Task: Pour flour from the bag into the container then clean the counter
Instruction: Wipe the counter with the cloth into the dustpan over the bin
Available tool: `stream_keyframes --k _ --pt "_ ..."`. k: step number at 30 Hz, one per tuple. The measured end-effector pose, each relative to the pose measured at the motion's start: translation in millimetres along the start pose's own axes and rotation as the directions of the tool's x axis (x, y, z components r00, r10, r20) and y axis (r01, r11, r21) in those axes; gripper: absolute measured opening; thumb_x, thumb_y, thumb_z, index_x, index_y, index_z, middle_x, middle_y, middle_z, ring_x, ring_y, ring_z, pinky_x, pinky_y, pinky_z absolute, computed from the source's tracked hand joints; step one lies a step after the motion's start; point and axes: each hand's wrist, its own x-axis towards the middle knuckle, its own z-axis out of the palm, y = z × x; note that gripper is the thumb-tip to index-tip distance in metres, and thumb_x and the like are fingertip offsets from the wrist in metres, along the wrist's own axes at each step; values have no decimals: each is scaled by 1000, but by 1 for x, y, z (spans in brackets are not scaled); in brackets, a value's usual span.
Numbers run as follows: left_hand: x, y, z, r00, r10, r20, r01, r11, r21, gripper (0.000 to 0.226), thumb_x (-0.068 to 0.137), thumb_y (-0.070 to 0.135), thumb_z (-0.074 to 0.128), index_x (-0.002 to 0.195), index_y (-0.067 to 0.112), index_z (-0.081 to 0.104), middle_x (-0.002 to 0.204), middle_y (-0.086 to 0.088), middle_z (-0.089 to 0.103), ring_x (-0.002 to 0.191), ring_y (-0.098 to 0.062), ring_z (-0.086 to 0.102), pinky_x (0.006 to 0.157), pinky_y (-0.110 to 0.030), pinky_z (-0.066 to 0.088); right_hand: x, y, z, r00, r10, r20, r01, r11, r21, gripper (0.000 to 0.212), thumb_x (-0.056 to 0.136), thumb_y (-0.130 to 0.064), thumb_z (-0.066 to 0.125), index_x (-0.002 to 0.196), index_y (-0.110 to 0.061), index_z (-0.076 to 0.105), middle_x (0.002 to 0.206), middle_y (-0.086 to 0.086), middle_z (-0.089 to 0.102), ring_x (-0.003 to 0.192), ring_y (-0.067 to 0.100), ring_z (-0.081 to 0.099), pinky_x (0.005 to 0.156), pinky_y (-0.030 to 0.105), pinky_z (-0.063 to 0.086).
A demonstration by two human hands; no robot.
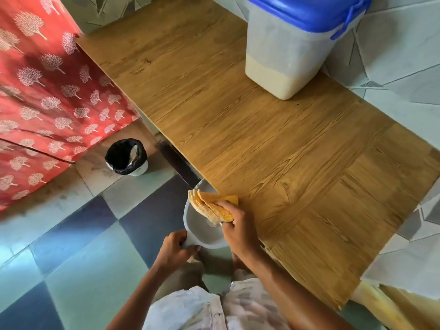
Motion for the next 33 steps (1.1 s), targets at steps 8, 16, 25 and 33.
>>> stream_keyframes --k 8,16,25,33 --pt "27 -79 -64 985 -136 -105 121 983 -140 20 65 35 76 68 28 57 47 10 47 45 -12 39 44 -37 39 65 -43 68 992 -16 -126 33 991 130 60 77 21 47 120 -11 74 111 -6 76 104 4 70 90 28 60" --pt "84 -158 -175 968 -158 -196 112 967 -227 33 66 30 78 57 18 49 46 14 44 45 -6 33 45 -18 25 150 -99 189 991 28 -132 -3 983 184 45 88 13 60 114 -20 74 104 -21 74 101 0 69 82 18 58" --pt "150 -239 -288 918 -326 -226 218 891 -398 19 68 30 74 71 13 64 59 11 57 53 -3 46 51 -27 39 257 -135 315 995 51 -83 -41 992 118 51 83 18 61 116 -19 73 101 -25 68 97 -14 63 78 0 47" --pt "259 -310 -357 857 -428 -286 294 863 -410 15 84 14 72 78 24 61 69 6 67 56 -6 56 51 -22 46 376 -110 436 989 136 -52 -132 988 80 53 82 15 58 102 -32 72 91 -27 71 94 -4 66 82 21 55"
